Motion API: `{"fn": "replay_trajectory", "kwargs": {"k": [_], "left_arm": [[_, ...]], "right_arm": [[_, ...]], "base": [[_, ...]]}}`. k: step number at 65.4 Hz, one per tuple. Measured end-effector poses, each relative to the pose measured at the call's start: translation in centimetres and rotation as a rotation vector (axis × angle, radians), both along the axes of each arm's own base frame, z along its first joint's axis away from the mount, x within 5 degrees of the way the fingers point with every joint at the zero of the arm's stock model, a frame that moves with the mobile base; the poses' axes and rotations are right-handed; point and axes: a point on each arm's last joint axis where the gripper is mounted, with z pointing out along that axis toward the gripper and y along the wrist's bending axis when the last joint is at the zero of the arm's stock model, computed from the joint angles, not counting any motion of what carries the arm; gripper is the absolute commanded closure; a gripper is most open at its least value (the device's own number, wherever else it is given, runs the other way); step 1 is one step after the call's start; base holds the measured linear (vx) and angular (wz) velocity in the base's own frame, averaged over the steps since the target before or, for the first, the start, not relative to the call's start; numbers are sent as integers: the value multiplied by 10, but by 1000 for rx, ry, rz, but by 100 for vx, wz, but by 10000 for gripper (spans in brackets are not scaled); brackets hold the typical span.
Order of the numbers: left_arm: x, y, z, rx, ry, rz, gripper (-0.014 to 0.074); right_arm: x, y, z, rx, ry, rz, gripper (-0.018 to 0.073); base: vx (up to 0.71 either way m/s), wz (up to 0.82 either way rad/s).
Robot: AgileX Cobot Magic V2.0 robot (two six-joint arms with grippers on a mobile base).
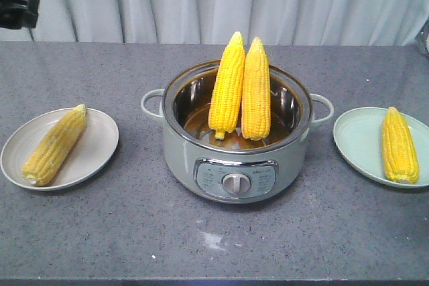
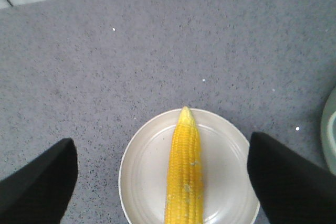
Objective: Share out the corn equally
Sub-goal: 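Raise the left arm away from the cream plate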
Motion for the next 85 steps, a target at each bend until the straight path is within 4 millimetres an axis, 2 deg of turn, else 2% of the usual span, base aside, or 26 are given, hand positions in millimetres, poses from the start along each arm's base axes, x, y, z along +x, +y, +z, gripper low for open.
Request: {"fn": "replay_trajectory", "kwargs": {"k": [9,17,34,45,56,85], "left_arm": [[-41,8,19,-41,-119,8,-10],[-75,15,17,-80,-204,13,-10],[-147,29,-24,-148,-377,19,-10],[-181,39,-45,-156,-473,54,-10],[-196,44,-49,-149,-519,63,1],[-198,45,-47,-150,-533,63,58]], "right_arm": [[0,0,0,-10,-1,6,-35],[0,0,0,-10,-1,7,-35],[0,0,0,-14,-2,9,-35],[0,0,0,-16,-2,11,-35],[0,0,0,-16,-2,11,-35],[0,0,0,-16,-2,11,-35]], "base": [[0,0],[0,0],[0,0],[0,0],[0,0],[0,0]]}}
